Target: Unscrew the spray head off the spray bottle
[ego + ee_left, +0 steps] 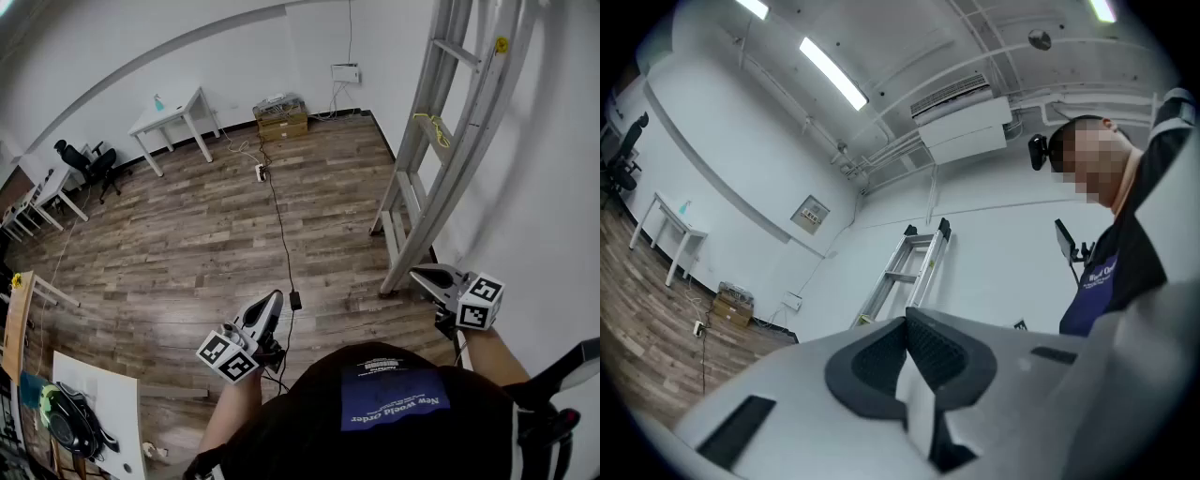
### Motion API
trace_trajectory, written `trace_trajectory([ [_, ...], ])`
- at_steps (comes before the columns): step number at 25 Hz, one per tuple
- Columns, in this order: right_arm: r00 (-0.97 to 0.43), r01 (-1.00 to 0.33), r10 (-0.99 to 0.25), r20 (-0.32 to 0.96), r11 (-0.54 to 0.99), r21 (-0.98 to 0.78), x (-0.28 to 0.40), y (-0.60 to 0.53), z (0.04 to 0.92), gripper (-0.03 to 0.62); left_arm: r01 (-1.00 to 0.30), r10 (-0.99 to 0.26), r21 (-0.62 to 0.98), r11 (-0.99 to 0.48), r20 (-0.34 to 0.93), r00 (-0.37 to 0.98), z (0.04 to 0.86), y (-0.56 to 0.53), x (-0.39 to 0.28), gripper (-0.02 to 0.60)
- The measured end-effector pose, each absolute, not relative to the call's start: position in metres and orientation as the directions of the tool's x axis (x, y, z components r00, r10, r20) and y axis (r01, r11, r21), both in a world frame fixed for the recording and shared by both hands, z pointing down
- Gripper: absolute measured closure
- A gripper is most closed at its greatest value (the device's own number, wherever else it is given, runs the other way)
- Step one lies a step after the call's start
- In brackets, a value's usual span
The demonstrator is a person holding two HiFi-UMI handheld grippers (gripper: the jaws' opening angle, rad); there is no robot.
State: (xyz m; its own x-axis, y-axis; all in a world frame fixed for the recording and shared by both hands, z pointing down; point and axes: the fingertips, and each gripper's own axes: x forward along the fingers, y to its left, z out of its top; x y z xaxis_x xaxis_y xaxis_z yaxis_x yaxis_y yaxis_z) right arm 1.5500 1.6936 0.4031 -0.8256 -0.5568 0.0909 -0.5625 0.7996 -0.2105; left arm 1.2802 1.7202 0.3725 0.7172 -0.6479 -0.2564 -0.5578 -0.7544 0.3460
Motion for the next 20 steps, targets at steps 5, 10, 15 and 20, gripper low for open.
trace_trajectory([
  [5, -0.827, -0.560, -0.556, 0.086, 0.799, -0.220, 1.507, 1.688, 0.396, 0.599, -0.553, -0.645, 0.351, -0.756, -0.255, 0.720, 0.376, 1.716, 1.244, 0.577],
  [10, -0.830, -0.557, -0.551, 0.090, 0.805, -0.205, 1.471, 1.679, 0.399, 0.598, -0.548, -0.644, 0.360, -0.755, -0.251, 0.723, 0.381, 1.711, 1.207, 0.577],
  [15, -0.842, -0.539, -0.531, 0.096, 0.817, -0.205, 1.435, 1.669, 0.406, 0.599, -0.560, -0.655, 0.364, -0.745, -0.238, 0.717, 0.389, 1.708, 1.173, 0.577],
  [20, -0.859, -0.511, -0.501, 0.107, 0.825, -0.241, 1.412, 1.642, 0.412, 0.597, -0.591, -0.696, 0.392, -0.706, -0.227, 0.681, 0.392, 1.690, 1.145, 0.577],
])
